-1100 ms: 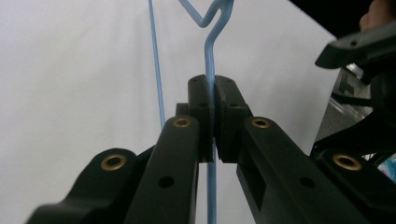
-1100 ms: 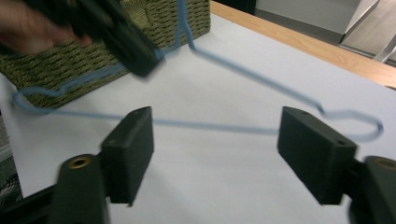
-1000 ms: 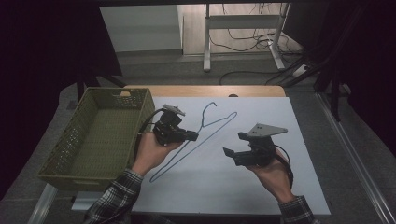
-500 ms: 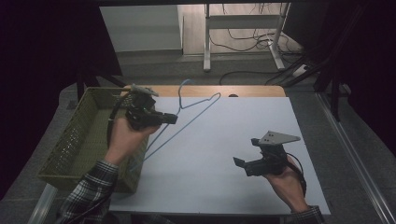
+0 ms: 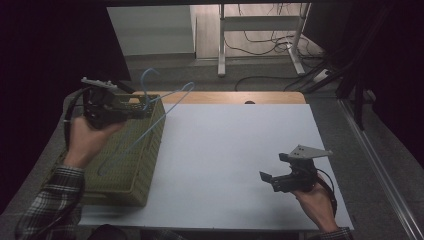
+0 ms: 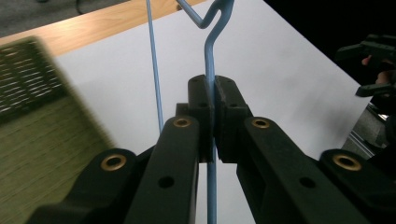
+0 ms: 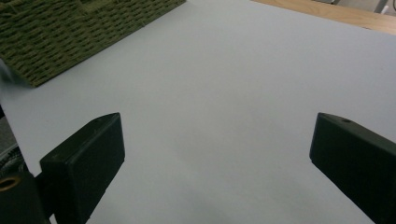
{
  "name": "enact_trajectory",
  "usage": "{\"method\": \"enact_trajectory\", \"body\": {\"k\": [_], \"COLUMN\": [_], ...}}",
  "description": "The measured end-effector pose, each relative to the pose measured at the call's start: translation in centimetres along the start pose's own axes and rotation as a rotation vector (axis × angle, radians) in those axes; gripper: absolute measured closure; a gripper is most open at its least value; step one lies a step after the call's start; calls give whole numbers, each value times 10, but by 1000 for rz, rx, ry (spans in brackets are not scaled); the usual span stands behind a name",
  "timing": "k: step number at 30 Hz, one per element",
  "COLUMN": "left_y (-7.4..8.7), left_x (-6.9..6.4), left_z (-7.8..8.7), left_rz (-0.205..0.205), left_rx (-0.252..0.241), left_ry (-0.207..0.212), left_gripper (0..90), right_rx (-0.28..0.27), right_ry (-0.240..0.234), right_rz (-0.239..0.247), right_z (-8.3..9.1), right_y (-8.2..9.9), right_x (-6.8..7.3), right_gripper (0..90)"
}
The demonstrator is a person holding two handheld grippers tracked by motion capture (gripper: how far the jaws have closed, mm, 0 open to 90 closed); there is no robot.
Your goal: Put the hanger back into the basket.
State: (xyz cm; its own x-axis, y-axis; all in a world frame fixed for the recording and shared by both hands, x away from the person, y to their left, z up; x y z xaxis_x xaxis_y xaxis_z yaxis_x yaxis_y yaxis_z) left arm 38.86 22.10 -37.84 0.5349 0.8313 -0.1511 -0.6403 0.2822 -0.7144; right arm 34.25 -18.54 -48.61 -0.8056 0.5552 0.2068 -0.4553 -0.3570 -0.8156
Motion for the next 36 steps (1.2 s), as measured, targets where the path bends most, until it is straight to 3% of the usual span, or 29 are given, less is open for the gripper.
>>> {"method": "enact_trajectory", "body": {"k": [10,17,24,31,36], "left_y": [33,55,76,94,111], "left_x": [65,94,111,121,131], "left_z": [21,24,17,-3,-20], "left_rz": [54,86,112,146,179], "left_rx": [8,2,-2,4,16], "left_ry": [-59,-62,-38,-18,-38], "left_gripper": [878,878,878,878,877], "right_rx": [-4,1,7,18,24], "right_ry": [31,41,44,45,46], "right_rz": [-23,-40,-47,-47,-44], "right_z": [8,10,10,7,6], "right_y": [10,16,18,20,21], "right_x": [-9,-13,-15,-15,-16], "right_gripper": [8,9,10,10,10]}}
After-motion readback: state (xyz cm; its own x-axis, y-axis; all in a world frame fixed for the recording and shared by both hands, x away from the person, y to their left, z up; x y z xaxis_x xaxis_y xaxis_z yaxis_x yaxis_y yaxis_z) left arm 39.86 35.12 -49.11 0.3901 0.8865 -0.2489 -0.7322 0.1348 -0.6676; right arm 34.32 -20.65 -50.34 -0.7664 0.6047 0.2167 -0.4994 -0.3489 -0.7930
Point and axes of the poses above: each handheld gripper's, and its own axes: z roughly backward along the jaws, y roughly out of its underside, x roughly to its left, the point moved 10 cm from there along -z, roughly forward along the jaws, and after that the axes turned 11 degrees about -y, right-handed, at the moved point
